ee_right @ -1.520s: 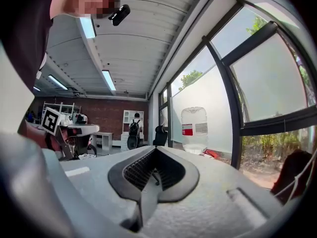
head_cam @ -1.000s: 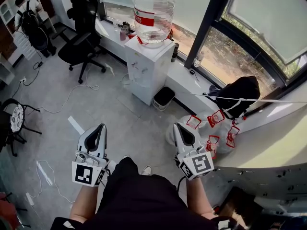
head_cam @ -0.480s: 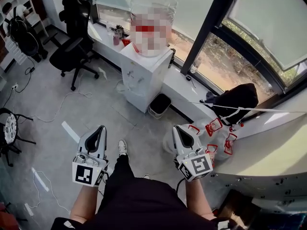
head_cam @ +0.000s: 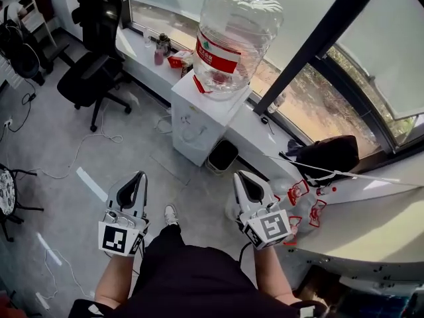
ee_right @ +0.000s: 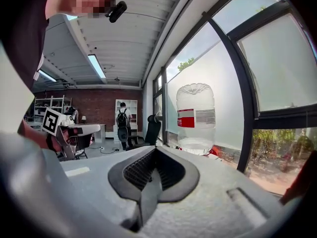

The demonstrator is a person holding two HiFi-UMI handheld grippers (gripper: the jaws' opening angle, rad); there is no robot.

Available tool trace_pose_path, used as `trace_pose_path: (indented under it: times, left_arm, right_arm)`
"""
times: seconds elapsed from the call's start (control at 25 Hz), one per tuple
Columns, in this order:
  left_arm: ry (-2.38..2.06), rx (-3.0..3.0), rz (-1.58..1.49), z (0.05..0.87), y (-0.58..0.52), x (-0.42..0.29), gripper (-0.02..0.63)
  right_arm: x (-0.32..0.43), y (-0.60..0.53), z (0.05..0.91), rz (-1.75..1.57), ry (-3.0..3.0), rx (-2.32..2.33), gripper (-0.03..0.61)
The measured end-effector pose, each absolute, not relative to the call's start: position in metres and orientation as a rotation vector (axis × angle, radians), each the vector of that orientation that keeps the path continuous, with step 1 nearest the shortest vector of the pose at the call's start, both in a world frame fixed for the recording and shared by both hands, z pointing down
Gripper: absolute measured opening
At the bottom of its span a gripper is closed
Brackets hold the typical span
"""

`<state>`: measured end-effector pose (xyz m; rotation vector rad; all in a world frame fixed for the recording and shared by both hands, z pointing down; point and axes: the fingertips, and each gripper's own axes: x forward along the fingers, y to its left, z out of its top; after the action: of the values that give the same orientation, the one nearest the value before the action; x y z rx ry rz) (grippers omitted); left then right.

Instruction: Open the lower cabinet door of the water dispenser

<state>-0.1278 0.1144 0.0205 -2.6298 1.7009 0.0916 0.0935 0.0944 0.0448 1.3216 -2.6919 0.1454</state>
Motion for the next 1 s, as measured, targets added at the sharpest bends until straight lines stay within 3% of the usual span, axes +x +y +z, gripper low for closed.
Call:
trace_pose_path:
  times: [0.32, 1.0]
  left_arm:
    - [1.614, -2.699, 0.121, 0.028, 0.035, -0.157, 0.006]
    - [1.531, -2.74, 0.144, 0.01, -0.016, -0.098, 0.006]
  right_arm:
    - [0.051, 0.044, 0.032, 0.157, -2.649, 1.347, 0.005]
    - [0.112, -0.004, 0.03, 0.14, -2.63, 1.446, 0.005]
